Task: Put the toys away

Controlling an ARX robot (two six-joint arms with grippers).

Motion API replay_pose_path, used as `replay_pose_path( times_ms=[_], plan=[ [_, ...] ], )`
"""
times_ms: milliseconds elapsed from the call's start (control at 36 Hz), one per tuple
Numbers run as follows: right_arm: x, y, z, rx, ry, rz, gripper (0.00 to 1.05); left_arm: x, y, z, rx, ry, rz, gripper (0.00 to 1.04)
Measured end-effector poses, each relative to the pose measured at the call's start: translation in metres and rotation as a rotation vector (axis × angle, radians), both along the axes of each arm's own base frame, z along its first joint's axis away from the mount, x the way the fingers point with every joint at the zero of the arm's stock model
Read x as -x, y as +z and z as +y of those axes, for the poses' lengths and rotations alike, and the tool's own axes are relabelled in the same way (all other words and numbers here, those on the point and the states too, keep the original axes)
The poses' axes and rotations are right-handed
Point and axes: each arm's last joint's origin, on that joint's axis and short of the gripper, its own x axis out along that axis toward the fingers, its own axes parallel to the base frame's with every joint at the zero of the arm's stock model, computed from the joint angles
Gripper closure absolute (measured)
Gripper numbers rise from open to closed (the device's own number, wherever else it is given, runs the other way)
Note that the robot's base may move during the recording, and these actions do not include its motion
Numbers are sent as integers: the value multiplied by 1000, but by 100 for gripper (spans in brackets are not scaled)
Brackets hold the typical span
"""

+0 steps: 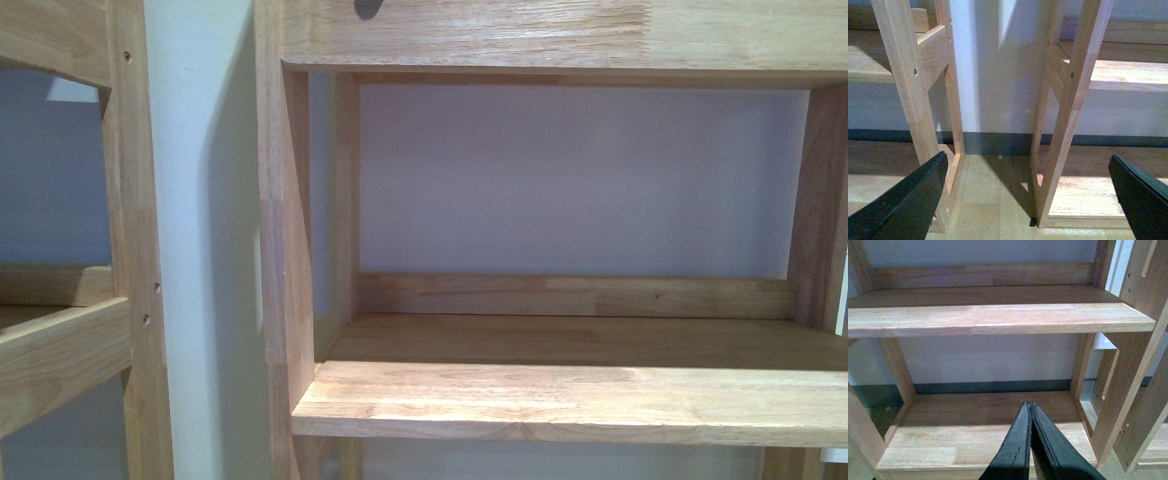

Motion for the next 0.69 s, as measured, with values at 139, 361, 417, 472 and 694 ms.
replay_pose_path(
  times_ms=[139,361,417,472,694],
  plan=[
    [0,0,0,0,0,-3,101,0,0,0,0,0,0,6],
    [0,0,0,0,0,-3,101,0,0,0,0,0,0,6],
    [0,0,0,1,0,-3,101,0,0,0,0,0,0,6],
    [0,0,0,0,0,-3,95,0,0,0,0,0,0,6],
    [0,0,0,0,0,-3,63,0,0,0,0,0,0,6]
  ],
)
